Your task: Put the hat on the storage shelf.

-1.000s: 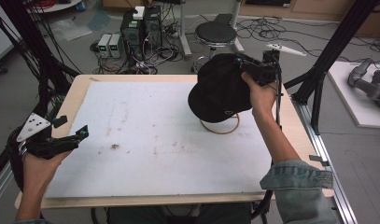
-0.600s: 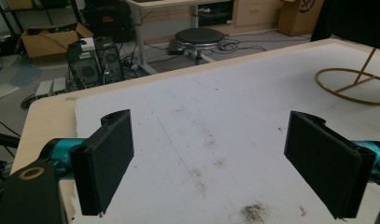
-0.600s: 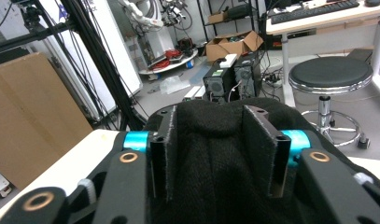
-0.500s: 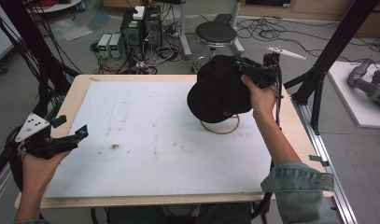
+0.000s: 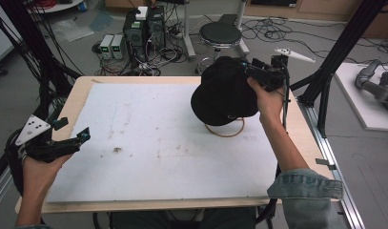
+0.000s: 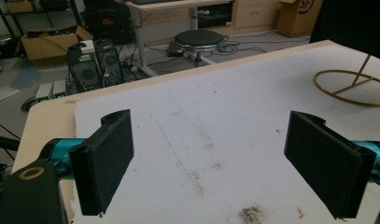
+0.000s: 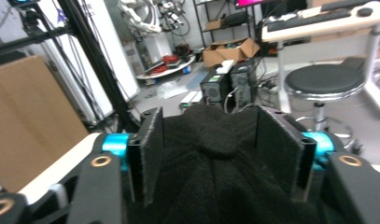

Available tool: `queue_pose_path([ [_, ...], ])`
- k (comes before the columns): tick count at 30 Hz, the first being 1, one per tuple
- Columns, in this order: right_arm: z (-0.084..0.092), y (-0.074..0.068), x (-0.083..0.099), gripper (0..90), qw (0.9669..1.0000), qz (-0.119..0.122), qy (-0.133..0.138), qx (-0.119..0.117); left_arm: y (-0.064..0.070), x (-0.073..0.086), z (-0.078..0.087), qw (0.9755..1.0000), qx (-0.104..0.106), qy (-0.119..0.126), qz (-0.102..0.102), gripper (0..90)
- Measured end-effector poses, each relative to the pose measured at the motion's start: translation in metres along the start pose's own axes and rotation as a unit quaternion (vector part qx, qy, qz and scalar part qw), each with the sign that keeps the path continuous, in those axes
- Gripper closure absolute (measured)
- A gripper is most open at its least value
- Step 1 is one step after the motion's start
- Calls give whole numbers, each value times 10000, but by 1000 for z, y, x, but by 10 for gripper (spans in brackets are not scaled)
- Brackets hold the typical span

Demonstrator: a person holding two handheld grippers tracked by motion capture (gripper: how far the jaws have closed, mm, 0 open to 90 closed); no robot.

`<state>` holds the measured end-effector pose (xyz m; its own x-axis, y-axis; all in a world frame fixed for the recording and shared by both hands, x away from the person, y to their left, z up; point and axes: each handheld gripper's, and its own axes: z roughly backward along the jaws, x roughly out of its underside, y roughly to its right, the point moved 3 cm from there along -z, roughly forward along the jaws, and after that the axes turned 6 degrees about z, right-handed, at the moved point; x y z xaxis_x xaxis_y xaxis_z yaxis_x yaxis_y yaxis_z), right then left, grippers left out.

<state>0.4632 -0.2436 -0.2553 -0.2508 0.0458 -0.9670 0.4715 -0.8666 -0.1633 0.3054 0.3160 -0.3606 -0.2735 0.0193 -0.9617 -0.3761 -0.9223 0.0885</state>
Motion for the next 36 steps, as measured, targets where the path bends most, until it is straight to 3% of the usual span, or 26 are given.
queue_pose_path([
  [9,28,2,0,268,9987,290,104,401,4,-3,-8,9999,88,-10,-47,162],
  [13,40,1,9,223,9989,199,174,394,5,-4,-11,9999,111,13,-31,162],
  [17,57,0,18,208,9965,463,274,645,7,-7,-14,9999,154,33,-37,162],
  [19,65,2,23,190,9963,396,319,696,7,-7,-15,9999,157,41,-36,162],
  [23,77,6,36,130,9939,469,233,968,6,-8,-18,9998,171,41,-24,161],
  [32,100,15,82,114,9895,736,209,1224,6,-4,-22,9998,188,-6,-5,162],
  [36,112,14,106,113,9882,762,52,1324,8,-2,-24,9999,156,-12,-32,162],
])
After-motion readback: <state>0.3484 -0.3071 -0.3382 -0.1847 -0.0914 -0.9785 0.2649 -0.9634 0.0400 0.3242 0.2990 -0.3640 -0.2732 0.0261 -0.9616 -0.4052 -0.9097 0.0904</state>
